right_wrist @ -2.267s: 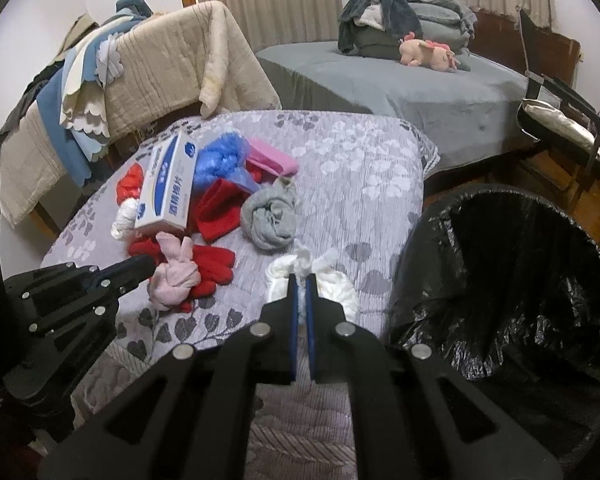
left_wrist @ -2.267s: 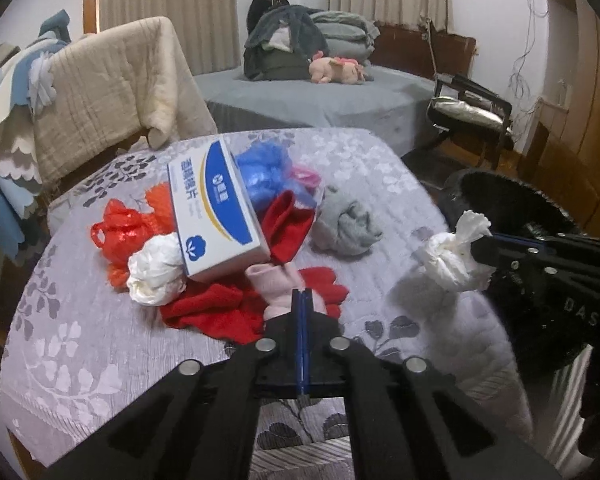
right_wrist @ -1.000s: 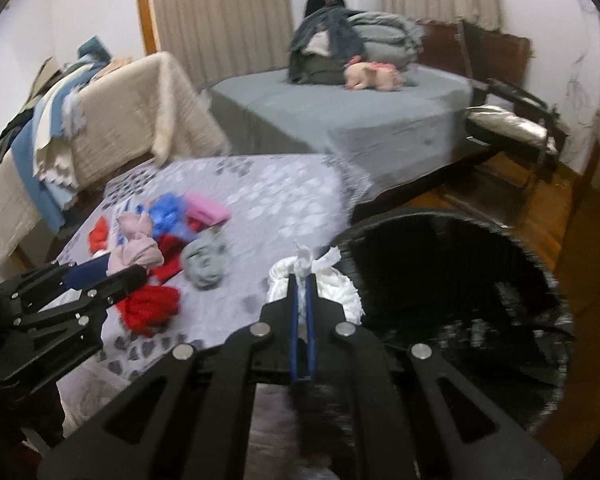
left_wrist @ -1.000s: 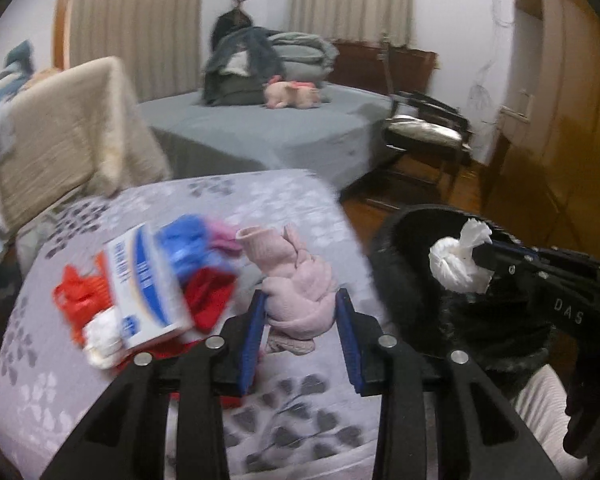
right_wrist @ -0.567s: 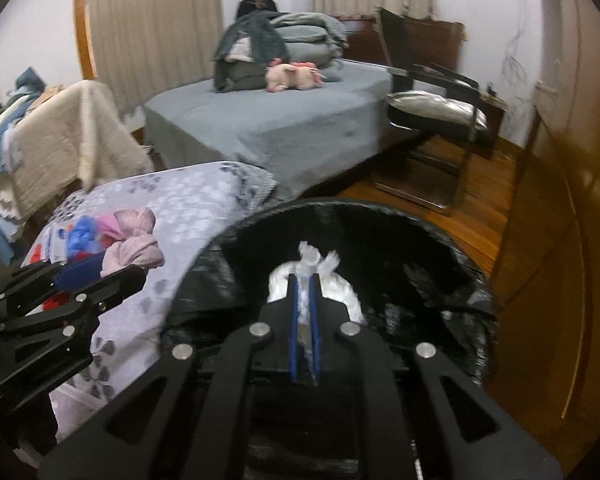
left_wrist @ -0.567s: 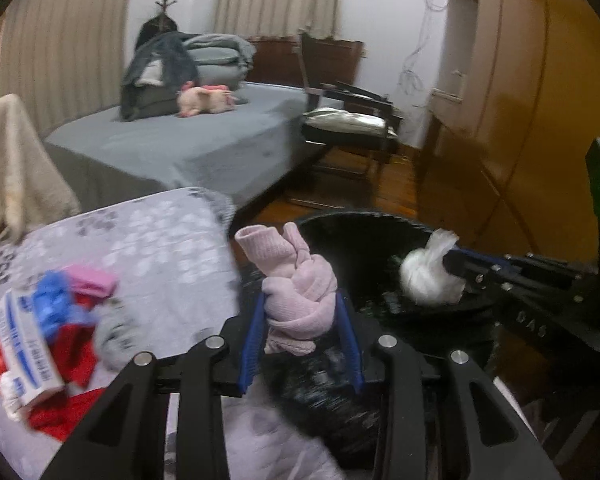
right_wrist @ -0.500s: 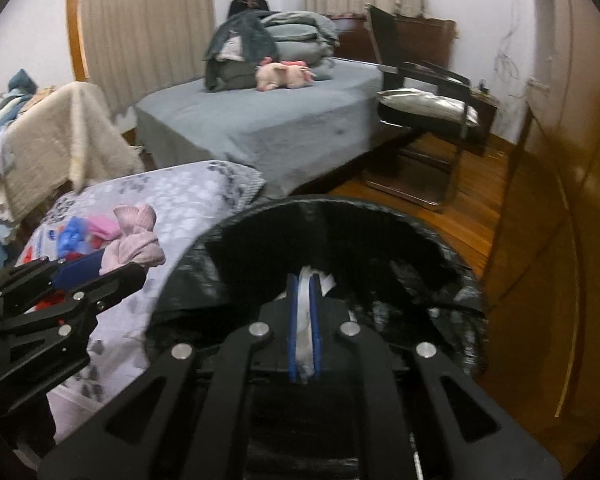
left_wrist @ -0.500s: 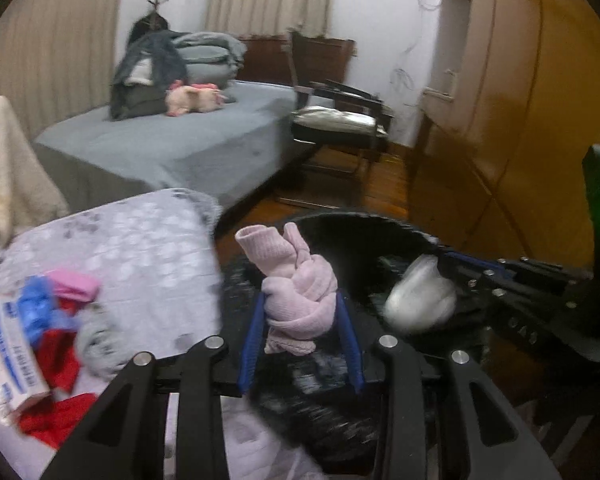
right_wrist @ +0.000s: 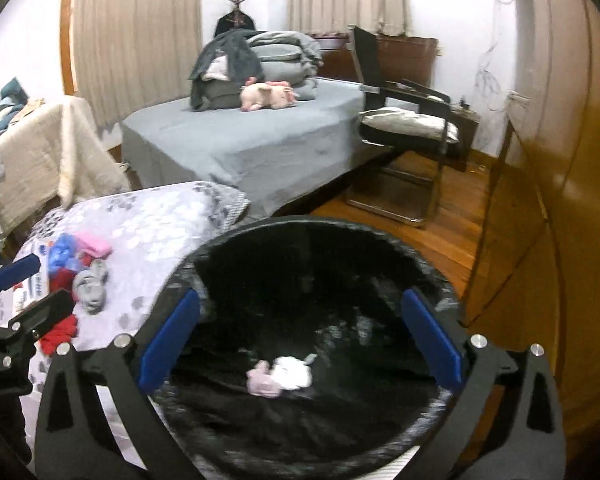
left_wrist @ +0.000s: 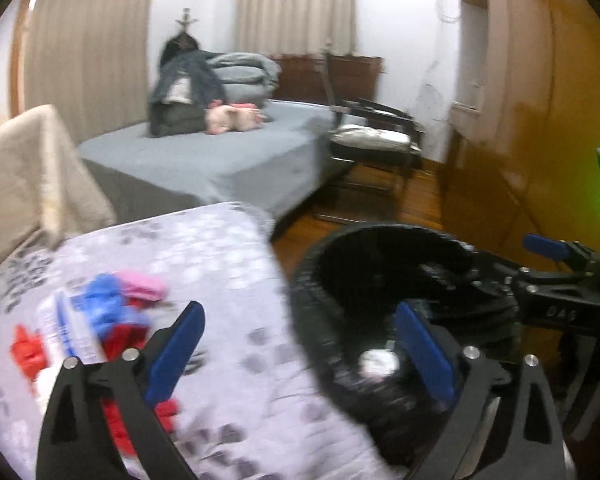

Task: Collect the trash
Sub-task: 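Carry both items over the black bin and open both grippers to drop them, then grasp the white plastic bag on the quilt with the left gripper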

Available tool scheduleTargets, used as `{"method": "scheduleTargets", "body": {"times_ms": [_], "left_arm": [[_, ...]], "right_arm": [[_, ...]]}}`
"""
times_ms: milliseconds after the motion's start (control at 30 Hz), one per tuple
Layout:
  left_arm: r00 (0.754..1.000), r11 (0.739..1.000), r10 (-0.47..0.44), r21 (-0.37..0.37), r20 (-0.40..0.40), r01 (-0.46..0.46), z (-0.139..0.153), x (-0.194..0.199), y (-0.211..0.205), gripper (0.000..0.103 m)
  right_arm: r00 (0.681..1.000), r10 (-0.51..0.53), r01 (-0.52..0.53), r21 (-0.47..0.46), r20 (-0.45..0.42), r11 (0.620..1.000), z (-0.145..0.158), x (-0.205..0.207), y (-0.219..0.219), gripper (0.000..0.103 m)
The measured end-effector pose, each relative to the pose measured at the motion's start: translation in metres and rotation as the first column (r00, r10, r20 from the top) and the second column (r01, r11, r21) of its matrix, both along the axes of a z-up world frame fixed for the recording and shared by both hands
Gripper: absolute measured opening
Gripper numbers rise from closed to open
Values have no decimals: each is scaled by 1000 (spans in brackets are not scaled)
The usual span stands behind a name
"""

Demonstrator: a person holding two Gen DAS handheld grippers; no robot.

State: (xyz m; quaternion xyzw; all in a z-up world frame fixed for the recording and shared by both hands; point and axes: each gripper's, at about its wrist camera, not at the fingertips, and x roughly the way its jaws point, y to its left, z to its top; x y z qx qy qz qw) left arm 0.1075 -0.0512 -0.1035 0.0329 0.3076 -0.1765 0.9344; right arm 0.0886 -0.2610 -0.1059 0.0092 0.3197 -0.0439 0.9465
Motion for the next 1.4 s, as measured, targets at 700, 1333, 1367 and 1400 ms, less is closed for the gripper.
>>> {"method": "scheduleTargets", "body": {"times_ms": [700, 1333, 1367, 1400], "left_arm": [[869, 867, 494, 97, -20, -490, -35, -18, 205, 80], [898, 910, 410, 4, -158, -414, -78, 13, 214, 26], [900, 910, 410, -1, -152, -414, -76, 12, 215, 25], [899, 909, 412, -3, -147, -417, -75, 11, 216, 24]], "right_arm": [[951, 309, -309, 38, 1, 950, -19, 46, 176, 98], [930, 362, -363, 1, -59, 932, -43, 60, 213, 98], [930, 364, -365, 1, -59, 931, -43, 60, 214, 98], [928, 367, -368, 1, -57, 930, -42, 61, 215, 98]]}}
